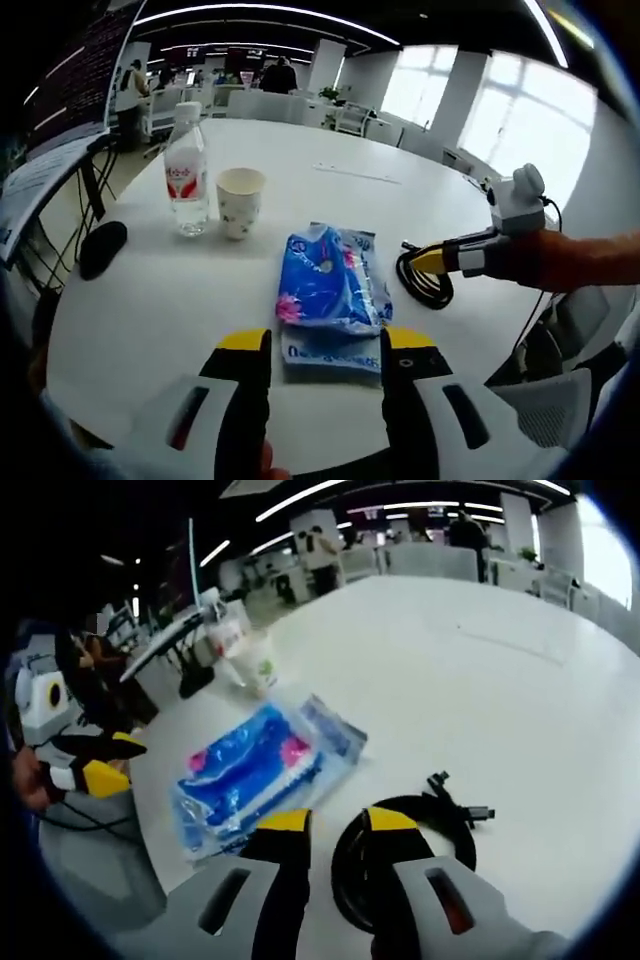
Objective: Arrange the tabletop items into an orderly group along one side of the table until the central work area is clear of visible clutter.
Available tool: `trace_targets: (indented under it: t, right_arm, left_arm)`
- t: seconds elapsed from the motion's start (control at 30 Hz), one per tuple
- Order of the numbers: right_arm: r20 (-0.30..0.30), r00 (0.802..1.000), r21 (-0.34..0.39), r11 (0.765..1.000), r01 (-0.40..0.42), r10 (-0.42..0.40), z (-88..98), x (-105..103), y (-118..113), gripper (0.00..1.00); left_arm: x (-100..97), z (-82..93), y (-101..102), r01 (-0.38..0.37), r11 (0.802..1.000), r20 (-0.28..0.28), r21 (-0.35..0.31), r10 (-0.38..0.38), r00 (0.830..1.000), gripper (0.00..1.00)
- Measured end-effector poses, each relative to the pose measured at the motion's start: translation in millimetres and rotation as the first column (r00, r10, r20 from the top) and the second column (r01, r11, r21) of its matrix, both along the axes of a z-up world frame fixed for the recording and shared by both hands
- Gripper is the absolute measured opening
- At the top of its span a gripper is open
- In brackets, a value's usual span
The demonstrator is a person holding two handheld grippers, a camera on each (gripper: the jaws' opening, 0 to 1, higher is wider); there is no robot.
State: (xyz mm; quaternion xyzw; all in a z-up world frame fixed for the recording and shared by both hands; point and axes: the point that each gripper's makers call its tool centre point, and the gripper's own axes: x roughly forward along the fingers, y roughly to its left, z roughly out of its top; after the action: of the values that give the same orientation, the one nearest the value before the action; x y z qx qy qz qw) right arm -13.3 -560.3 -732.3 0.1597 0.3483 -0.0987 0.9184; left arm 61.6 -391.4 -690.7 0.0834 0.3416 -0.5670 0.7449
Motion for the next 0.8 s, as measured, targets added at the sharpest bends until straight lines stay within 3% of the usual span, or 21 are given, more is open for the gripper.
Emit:
trace_targets:
  t: [0.5, 0.8]
  right_arm:
    - [0.009, 0.987, -0.009, 0.987, -0.158, 0.158, 12.6, 46.3, 14.9, 0.28]
    - [-0.007, 0.963, -0.033, 0.962, -0.270, 0.270, 16.0, 72.7, 20.3, 0.36]
  left_arm:
    - [-11.2, -15.4, -9.6, -0.082, 0.996, -0.106, 0.041, 0.086, 0.991, 0.42]
    - [-14.2, -23.8, -12.6, -0.149, 0.986, -0.176, 0.067, 0.159, 0.972, 0.42]
